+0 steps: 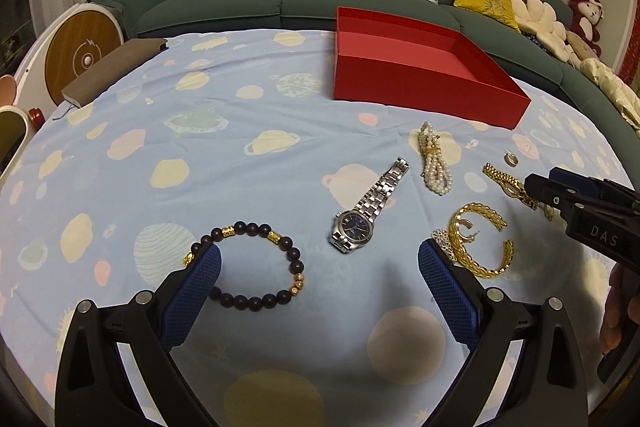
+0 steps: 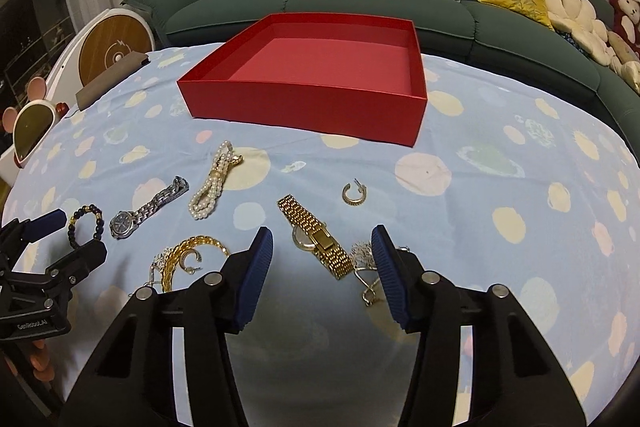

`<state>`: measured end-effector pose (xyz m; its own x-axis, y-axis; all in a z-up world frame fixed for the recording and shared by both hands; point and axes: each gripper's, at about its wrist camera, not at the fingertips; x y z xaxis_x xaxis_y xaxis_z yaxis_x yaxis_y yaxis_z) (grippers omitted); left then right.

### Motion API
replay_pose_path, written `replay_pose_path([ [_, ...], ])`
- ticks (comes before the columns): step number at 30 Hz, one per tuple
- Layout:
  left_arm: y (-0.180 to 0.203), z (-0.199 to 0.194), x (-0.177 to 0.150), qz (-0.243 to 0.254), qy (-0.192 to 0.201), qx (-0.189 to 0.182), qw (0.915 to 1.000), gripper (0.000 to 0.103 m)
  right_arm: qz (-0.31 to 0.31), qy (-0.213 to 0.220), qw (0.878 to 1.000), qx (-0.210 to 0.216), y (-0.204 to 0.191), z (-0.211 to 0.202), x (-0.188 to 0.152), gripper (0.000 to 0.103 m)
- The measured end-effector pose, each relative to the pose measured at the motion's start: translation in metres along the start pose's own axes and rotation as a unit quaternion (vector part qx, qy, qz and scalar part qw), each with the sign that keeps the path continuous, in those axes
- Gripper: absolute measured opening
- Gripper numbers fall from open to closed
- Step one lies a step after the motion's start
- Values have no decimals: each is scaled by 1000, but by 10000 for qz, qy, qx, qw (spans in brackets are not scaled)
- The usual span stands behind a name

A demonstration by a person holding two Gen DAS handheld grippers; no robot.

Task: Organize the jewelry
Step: 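Move the left tool to the pearl necklace while the right tool moves to the gold watch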

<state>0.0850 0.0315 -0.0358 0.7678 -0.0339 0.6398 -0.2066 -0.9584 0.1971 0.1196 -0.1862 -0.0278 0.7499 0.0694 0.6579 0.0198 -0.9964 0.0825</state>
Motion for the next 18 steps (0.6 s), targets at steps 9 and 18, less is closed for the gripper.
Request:
replay_pose_path([
  [9, 0, 6, 1, 130, -26, -128, 9998, 96, -296, -344, 9989, 124, -11, 27, 6, 47],
  [18, 10, 9, -3, 255, -135, -251, 9993, 96, -288, -392, 9988, 93, -8, 30, 4, 23],
])
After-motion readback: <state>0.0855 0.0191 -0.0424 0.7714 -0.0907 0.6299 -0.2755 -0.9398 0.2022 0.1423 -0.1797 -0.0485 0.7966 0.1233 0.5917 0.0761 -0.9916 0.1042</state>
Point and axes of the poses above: each gripper's, at about its wrist camera, not at the fingertips, and z roughly the way its jaws point, y to its right, x to its top, and after that the axes turned 11 degrees about -x, right-handed
